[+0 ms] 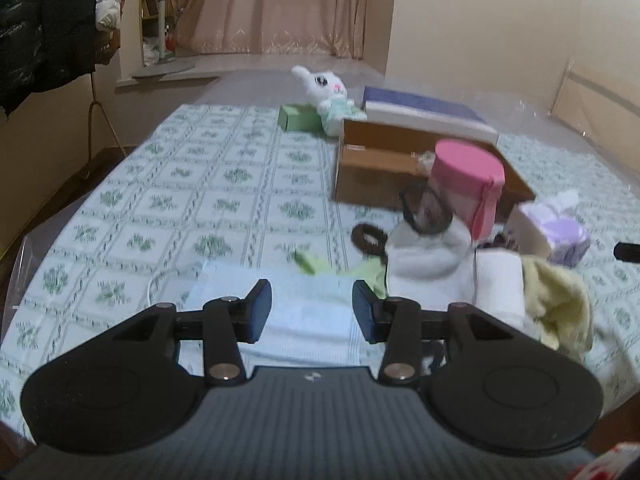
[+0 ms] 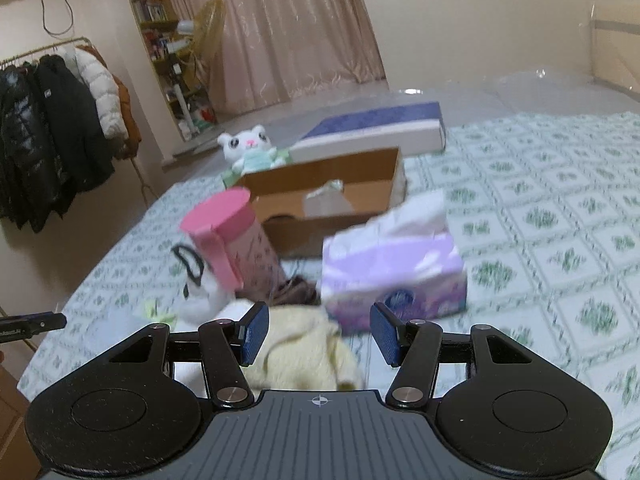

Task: Organize soft objects
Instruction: 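Return the right gripper to the pile and grasp the white cloth, then grasp the blue face mask with the left gripper while the right gripper holds the white cloth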

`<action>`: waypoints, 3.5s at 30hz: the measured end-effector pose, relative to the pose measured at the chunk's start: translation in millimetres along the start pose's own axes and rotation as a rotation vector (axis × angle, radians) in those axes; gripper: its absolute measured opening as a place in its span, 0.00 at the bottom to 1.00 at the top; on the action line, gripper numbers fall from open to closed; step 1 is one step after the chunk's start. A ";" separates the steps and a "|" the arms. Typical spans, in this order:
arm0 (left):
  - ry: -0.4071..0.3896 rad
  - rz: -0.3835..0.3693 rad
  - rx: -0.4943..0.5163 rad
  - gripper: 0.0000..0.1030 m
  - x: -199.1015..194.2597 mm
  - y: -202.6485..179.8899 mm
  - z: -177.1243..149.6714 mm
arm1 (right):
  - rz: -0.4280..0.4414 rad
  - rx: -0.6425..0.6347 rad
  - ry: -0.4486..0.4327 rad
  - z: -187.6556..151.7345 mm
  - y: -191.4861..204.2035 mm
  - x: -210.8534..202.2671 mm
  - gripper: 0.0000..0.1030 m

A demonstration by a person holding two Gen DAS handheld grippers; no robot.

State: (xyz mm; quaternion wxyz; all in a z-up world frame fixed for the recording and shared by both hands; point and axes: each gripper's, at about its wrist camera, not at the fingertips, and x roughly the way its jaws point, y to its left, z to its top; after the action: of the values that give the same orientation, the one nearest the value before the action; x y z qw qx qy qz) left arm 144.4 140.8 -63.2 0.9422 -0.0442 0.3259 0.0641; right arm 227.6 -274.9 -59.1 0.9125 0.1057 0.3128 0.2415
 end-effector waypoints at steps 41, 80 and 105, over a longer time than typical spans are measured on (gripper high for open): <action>0.163 0.023 0.051 0.43 42.3 -38.3 -63.3 | 0.211 -0.226 0.279 -87.0 105.9 83.4 0.55; 0.137 0.147 0.036 0.42 37.9 16.1 -69.3 | 0.096 -0.137 0.272 -85.4 75.9 102.3 0.17; 0.171 0.107 0.125 0.04 23.9 21.1 -95.4 | 0.111 -0.109 0.273 -84.6 71.4 104.0 0.17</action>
State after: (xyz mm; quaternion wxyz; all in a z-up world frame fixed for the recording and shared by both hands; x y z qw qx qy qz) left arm 101.8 151.9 -153.7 0.9071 0.0267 0.4104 0.0902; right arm 219.7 -157.2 -154.7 0.8511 0.0391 0.4142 0.3203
